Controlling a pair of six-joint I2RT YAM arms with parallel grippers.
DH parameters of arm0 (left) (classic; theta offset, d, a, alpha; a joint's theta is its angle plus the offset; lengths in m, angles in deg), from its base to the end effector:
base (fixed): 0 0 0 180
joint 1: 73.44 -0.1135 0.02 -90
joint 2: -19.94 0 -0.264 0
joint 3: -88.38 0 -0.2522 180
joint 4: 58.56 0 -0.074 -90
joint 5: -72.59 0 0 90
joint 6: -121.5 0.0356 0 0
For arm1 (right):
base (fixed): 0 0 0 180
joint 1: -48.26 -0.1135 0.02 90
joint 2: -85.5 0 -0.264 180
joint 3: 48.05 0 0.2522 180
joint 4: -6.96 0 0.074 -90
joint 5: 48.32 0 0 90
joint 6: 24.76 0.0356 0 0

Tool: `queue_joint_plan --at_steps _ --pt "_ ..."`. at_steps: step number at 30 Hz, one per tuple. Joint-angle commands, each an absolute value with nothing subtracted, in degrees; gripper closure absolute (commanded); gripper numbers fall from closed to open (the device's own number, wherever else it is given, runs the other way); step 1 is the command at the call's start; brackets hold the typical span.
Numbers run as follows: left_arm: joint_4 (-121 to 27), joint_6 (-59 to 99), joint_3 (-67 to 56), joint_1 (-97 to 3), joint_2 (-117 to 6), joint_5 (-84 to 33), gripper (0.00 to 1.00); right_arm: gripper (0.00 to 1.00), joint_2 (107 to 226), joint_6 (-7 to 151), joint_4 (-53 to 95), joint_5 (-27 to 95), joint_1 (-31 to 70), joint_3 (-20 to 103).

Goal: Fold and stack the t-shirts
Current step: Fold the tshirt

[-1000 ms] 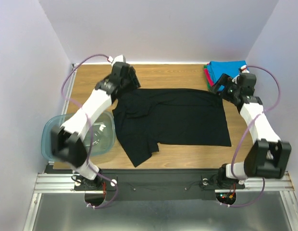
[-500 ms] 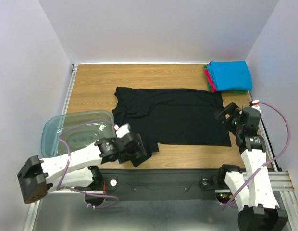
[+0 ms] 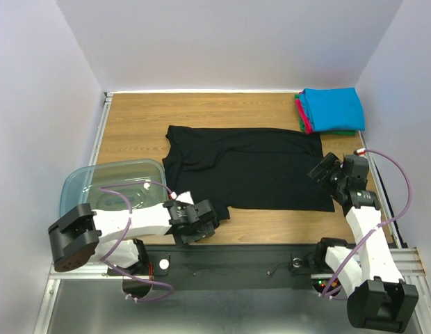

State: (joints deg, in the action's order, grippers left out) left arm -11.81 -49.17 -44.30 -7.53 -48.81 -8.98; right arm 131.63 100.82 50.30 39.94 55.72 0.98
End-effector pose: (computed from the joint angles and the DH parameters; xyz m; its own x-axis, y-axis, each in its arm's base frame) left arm 0.0863 -0.1802 0.1660 -0.9306 -0.3101 -0.1946 -0.2311 0.9098 -0.3447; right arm 0.1710 -0.0213 0.2455 -0.4609 0.6469 -0.6075 0.4611 0.7595 0.4588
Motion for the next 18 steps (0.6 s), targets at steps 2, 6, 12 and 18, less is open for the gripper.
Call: queue_joint_plan --at_steps 2,6,12,18 --pt "-9.83 -52.44 -42.88 -7.79 -55.29 -2.3 0.19 0.0 131.38 99.52 49.99 41.33 55.82 1.05" --pt "-11.66 -51.04 -42.87 -10.24 -58.02 -2.03 0.29 0.0 130.94 99.44 49.99 41.24 55.9 0.43" --pt "-14.92 -45.77 -40.6 -12.8 -62.93 -3.26 0.44 0.0 131.38 98.82 50.08 41.33 55.82 0.7" --pt "-15.36 -43.04 -38.05 -12.97 -69.44 -4.49 0.48 0.0 131.9 98.64 50.08 41.33 55.82 0.7"
